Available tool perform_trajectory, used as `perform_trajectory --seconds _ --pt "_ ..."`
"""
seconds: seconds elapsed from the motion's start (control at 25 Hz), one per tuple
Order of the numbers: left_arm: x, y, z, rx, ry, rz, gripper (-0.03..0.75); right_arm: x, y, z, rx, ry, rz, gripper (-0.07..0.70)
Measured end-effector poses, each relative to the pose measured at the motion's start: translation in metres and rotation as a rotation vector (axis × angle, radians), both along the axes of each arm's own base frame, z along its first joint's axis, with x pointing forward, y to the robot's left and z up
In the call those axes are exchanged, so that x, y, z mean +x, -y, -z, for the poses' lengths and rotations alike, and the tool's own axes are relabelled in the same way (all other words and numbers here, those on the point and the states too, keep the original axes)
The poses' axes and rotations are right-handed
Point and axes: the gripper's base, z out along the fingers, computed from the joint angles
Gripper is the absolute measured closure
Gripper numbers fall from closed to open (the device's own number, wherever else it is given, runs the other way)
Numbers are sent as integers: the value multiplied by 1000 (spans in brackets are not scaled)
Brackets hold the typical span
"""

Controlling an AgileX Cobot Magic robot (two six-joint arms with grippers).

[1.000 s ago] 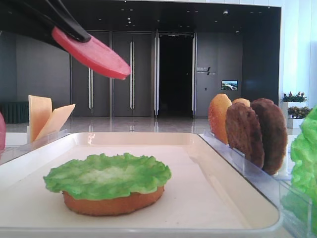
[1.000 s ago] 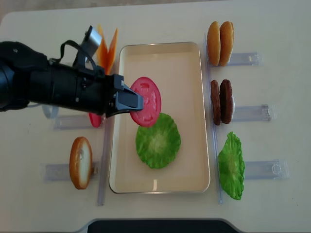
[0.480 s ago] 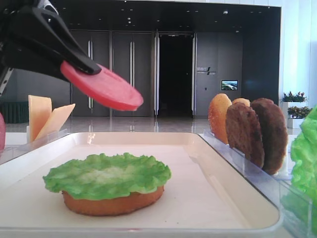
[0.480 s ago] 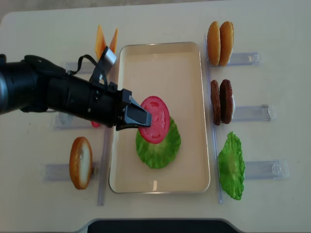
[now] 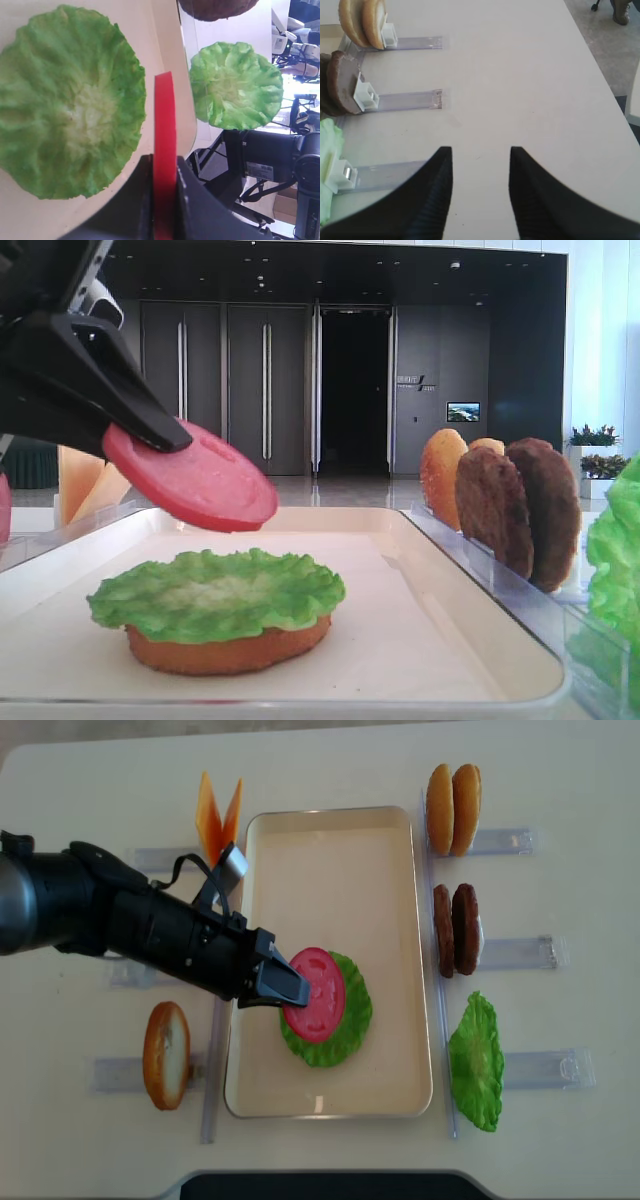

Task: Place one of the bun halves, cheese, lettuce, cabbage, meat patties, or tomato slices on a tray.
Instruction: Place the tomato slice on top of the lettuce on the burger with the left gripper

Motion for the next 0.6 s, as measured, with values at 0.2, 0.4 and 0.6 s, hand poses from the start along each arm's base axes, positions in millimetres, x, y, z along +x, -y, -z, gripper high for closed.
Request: perform_trajectory --seconds 0.2,0.4,0.6 --pt "3 2 4 -21 15 3 667 0 0 0 1 0 -1 338" --pt "7 4 13 -43 12 -4 667 0 0 0 1 0 -1 338" --pt "7 5 18 -53 6 2 667 0 0 0 1 0 -1 338"
